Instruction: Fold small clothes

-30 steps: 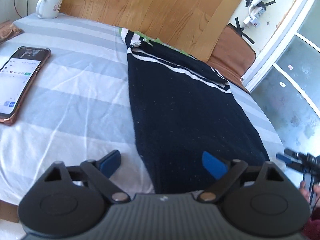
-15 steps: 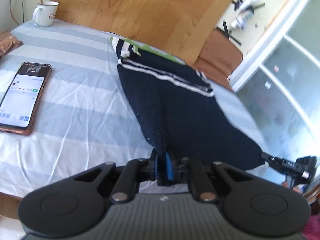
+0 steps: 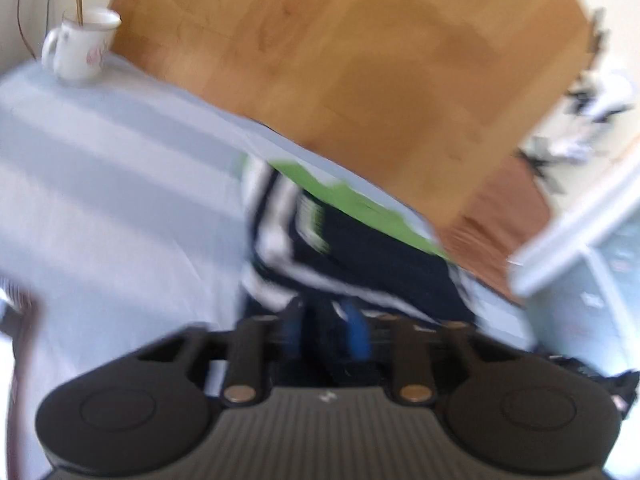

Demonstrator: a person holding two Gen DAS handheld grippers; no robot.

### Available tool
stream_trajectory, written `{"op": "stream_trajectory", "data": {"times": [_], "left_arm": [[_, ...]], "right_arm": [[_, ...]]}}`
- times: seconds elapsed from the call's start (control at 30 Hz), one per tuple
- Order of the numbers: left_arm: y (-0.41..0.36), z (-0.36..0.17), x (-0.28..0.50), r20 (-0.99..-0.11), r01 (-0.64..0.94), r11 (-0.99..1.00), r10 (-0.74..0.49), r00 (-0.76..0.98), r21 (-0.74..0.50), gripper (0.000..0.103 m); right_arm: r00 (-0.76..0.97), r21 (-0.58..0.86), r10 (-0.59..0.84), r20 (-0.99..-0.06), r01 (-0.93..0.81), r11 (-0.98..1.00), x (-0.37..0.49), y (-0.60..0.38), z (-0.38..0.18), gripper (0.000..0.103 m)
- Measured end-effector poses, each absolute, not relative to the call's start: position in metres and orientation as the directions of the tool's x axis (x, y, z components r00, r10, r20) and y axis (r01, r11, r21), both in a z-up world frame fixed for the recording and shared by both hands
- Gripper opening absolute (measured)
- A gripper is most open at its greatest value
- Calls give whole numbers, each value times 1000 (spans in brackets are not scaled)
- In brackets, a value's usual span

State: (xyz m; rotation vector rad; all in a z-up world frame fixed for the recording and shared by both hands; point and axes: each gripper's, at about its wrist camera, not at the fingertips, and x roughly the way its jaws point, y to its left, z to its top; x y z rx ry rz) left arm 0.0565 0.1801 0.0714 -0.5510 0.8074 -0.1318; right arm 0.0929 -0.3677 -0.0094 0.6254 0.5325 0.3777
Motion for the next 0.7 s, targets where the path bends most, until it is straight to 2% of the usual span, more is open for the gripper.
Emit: {"op": "stream_trajectory", "data": {"times": [0.03,0.1,0.17,0.23,0.37,0.47,0.5,0.57,0.6,0.63,0.7], "left_arm": [[184,66,61,-681,-166,853,-262,684,-495,38],[191,59,52,-646,-113,839,-317,694,-533,42],[194,58,35,-621,-80,855,-304,722,-512,58],[187,57,20,-606,-66,882,-265,750,-467,63],[153,51,15,-631,29,930,-271,727,-365,63],[130,39,23,-683,56,966,-219,697,-252,63],[126,35,25,-704,53,974,-196,683,-220,57],[120,24,27,-731,70,978,-192,655,-195,22],[118,21,27,-738,68,983,-175,652,-173,7],[118,23,22,-728,57,988,-144,670,-144,7],[125,29,11,-691,32,990,-117,713,-136,8]], "right_arm": [[806,630,450,-385,-128,766,100,-368,-11,41],[801,637,490,-345,-184,749,90,-375,-16,43],[800,612,508,-318,-237,755,74,-381,-23,50],[789,588,520,-326,-262,765,63,-382,-33,52],[763,532,524,-379,-283,798,60,-364,-41,52],[765,459,483,-425,-278,844,64,-348,-43,53],[768,439,468,-437,-272,856,66,-345,-44,53],[764,430,463,-449,-269,862,71,-336,-49,52],[760,419,458,-461,-269,867,73,-334,-52,28],[767,393,436,-470,-261,882,72,-333,-54,9],[786,382,414,-459,-246,891,68,-333,-55,10]]}}
